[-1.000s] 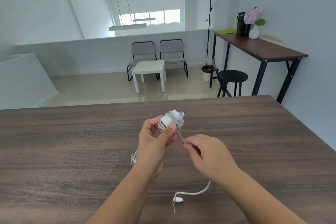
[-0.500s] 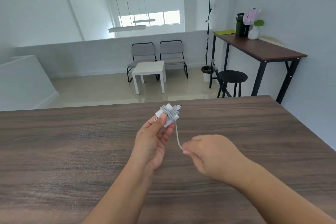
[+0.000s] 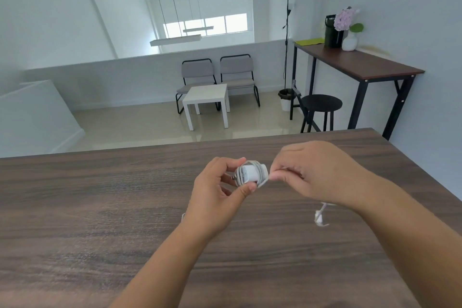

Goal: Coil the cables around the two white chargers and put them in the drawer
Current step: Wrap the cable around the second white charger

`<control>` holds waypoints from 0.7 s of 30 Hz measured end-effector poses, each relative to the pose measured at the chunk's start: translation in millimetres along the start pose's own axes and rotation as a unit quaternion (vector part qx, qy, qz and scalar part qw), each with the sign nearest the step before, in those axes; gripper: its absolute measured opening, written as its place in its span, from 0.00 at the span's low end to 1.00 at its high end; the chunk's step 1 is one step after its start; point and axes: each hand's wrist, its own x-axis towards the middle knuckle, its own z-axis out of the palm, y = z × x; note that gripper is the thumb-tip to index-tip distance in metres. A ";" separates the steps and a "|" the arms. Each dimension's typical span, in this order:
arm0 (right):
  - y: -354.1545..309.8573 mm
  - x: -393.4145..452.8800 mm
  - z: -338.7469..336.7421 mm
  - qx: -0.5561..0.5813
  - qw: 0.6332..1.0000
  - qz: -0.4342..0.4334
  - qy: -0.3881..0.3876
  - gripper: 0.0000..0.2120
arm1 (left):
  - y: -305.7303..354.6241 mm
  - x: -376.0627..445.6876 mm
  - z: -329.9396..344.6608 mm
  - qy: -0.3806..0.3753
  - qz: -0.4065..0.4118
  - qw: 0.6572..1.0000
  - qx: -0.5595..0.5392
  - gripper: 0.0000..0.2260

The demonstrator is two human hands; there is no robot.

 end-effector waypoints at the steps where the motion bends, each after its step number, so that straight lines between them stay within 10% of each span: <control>1: 4.0 1.3 -3.0 0.003 1.000 -0.008 0.003 0.16 | 0.4 0.7 -3.9 -0.033 0.011 0.999 0.015 0.18; 10: 19.0 3.6 18.8 0.303 0.949 -0.012 0.084 0.06 | 19.5 14.6 -32.6 -0.256 -0.031 0.961 -0.101 0.17; 21: 10.7 4.2 55.8 0.053 0.969 -0.043 0.236 0.15 | 8.7 7.3 -30.6 -0.251 -0.094 0.922 -0.280 0.21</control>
